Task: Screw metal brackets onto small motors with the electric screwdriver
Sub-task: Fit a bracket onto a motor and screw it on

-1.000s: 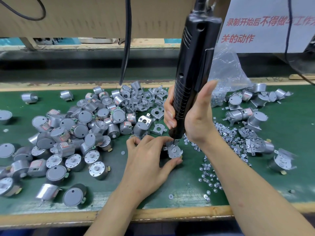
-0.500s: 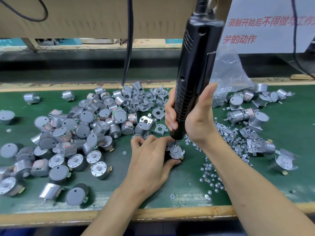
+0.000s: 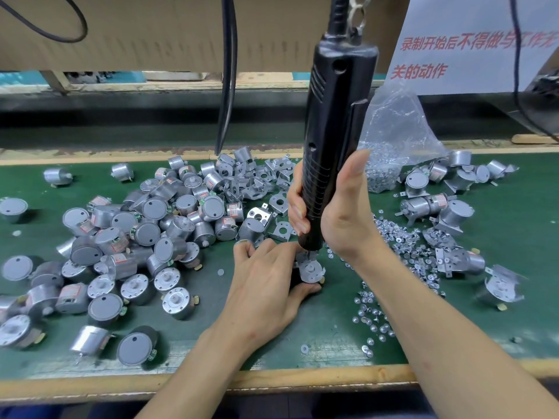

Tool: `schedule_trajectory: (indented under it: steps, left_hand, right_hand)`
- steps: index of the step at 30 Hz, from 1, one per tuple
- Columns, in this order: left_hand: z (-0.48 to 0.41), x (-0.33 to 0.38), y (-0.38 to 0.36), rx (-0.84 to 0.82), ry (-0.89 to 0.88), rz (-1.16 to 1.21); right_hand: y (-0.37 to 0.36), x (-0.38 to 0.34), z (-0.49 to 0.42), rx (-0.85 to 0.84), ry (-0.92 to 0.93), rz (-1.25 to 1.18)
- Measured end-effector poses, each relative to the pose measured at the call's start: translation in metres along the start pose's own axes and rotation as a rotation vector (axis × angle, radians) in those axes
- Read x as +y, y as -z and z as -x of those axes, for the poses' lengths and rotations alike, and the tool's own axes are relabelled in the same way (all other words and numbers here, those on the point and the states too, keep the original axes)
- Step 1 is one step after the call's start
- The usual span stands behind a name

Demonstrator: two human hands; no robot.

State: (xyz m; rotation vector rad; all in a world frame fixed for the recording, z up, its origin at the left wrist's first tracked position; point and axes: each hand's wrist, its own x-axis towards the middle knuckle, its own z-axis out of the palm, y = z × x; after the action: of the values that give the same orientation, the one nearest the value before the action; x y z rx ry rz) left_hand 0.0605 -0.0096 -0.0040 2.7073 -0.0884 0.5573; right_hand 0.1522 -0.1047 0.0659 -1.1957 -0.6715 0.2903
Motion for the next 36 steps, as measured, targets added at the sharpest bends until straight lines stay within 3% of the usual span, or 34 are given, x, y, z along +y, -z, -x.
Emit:
schedule_trajectory:
  steps: [7, 13, 19, 36]
  left_hand:
    - [0.001, 0.000, -0.001, 0.027, -0.001, 0.020]
    - [0.003, 0.001, -0.002, -0.001, 0.000, 0.030]
    - [0.006, 0.001, -0.002, -0.019, 0.012, -0.003]
    - [0.007, -0.001, -0.003, -0.030, -0.006, 0.001]
  right_hand:
    - [-0.003, -0.001, 0.002, 0.019, 0.072, 0.003]
    - [0.015, -0.009, 0.001, -0.144, 0.062, -0.168]
    - [0.028, -0.010, -0.002, -0.100, -0.017, -0.021]
    - [0.029, 0.007, 0.005, -0.050, -0.060, 0.023]
